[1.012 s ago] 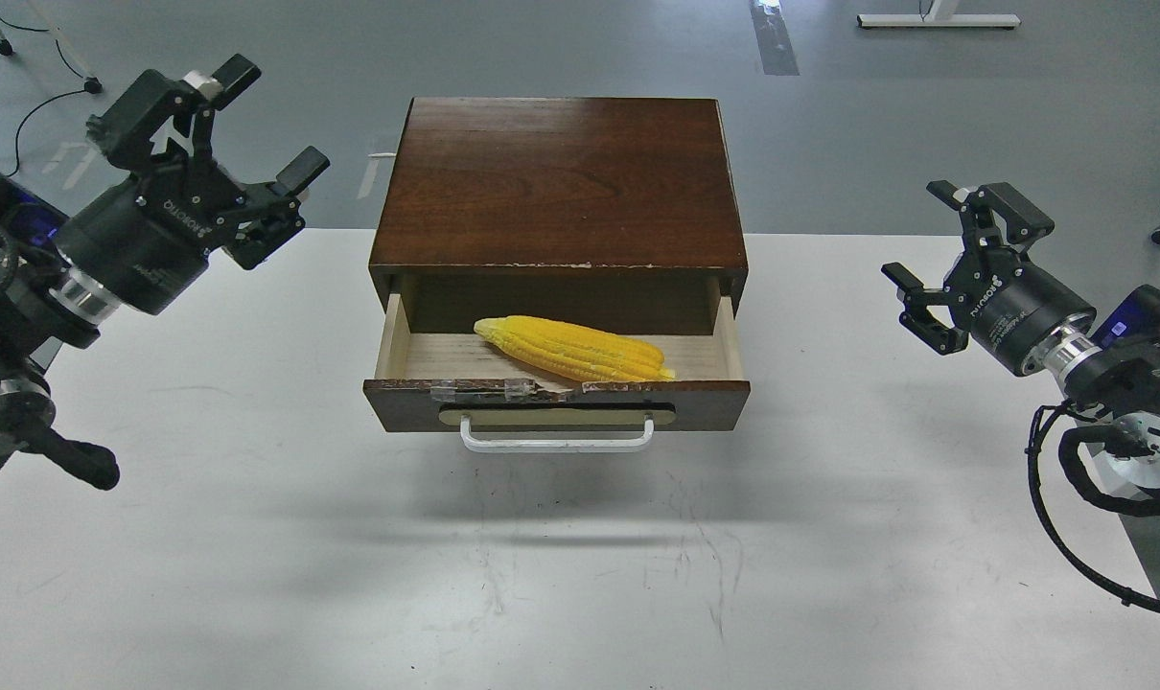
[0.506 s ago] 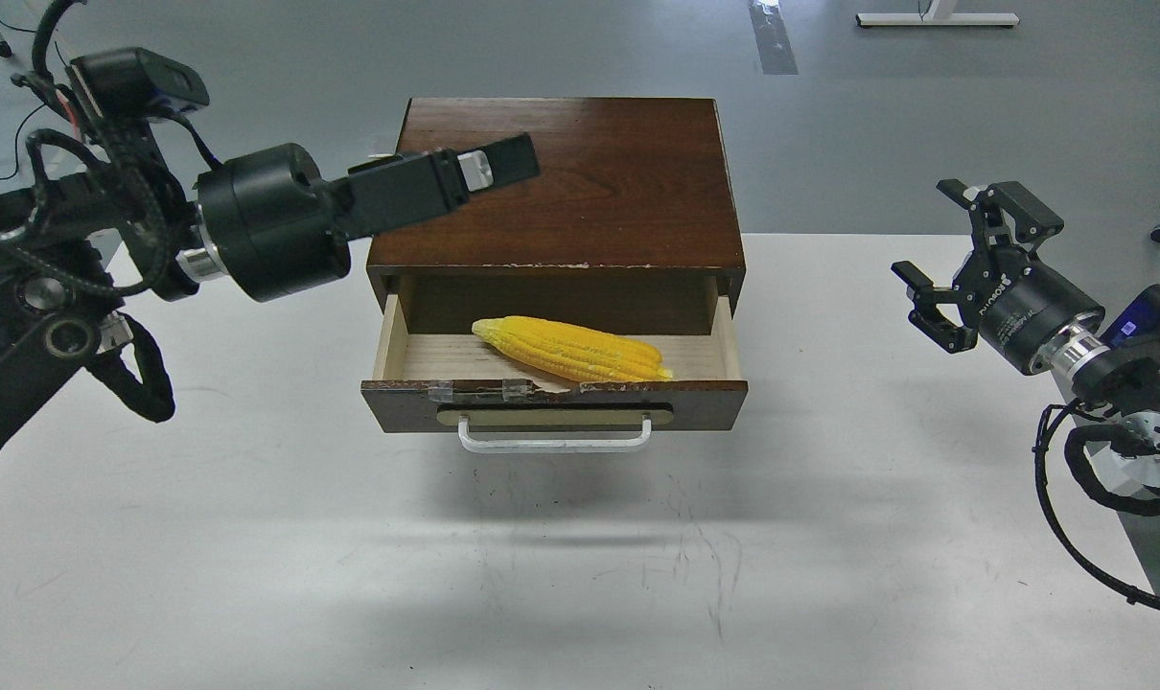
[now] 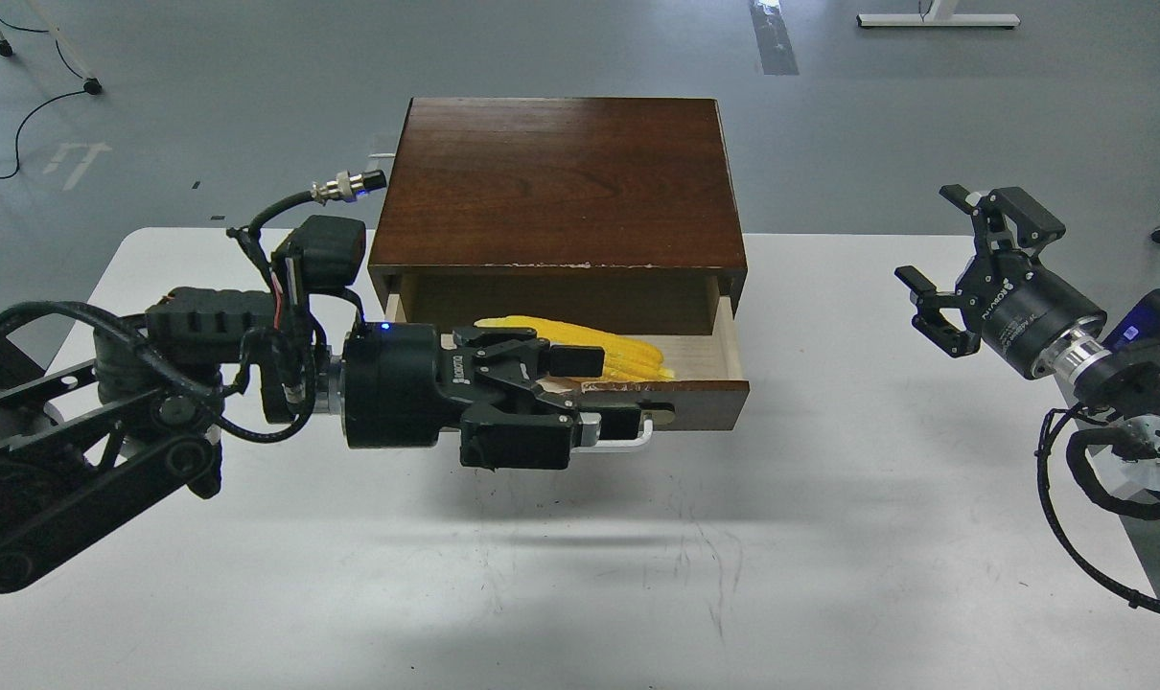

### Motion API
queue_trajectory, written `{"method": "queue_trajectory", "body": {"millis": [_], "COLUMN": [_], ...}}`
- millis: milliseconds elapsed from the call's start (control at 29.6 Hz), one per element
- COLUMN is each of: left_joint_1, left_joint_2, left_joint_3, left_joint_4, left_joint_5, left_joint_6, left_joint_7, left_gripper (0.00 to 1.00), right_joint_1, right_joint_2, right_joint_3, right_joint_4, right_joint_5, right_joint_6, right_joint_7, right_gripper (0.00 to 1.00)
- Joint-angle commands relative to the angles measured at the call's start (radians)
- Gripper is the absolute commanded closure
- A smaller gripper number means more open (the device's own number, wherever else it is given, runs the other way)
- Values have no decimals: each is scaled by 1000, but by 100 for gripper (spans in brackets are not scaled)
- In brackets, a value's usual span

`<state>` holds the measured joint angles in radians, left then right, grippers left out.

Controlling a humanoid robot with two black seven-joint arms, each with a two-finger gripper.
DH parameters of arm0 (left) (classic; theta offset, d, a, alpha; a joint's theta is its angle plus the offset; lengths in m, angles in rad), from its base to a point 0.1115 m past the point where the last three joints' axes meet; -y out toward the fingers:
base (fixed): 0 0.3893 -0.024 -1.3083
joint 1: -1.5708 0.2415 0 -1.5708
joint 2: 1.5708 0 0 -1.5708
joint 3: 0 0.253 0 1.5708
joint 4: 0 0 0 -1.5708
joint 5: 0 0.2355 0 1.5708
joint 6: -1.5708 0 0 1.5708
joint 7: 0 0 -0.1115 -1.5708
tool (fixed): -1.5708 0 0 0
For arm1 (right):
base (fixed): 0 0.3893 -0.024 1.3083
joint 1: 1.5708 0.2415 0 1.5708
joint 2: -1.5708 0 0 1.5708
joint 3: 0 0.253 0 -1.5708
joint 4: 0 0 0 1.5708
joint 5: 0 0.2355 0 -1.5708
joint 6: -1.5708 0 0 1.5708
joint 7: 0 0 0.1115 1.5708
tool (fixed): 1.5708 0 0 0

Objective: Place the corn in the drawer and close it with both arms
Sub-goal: 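Bring the left gripper down in front of the drawer front, then position the left gripper against the drawer front near the handle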

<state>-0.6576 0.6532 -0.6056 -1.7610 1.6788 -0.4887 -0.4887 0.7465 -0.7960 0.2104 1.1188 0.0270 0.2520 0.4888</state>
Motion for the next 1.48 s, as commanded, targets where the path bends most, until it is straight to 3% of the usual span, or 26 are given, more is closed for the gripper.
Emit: {"method": "queue_trajectory", "body": {"millis": [0,34,236,708,1450], "left_joint_1": [10,18,93,225,239], "left_joint_2": [-1,-1,-6,-6,-20], "left_joint_3": [61,66,69,55,49], "left_joint_4": [0,2,9,87,215], "left_joint_5": [35,41,42,21,-159], "left_joint_6": [0,0,0,0,0], "left_joint_7": [0,0,0,0,0], "left_gripper": [31,49,99,100,100], "right_joint_1": [-3,-4,-12,-30,-44], "right_joint_2": [0,0,0,0,0], "right_joint_3": [0,-2,-2,-2,-2], "right_joint_4": [-1,-1,1,1,1], "right_joint_5": [-1,-1,-1,-1,-1], "right_joint_6": [0,-2,0,1,1], "right_joint_7": [0,0,0,0,0], "right_gripper": [3,3,3,3,3]}}
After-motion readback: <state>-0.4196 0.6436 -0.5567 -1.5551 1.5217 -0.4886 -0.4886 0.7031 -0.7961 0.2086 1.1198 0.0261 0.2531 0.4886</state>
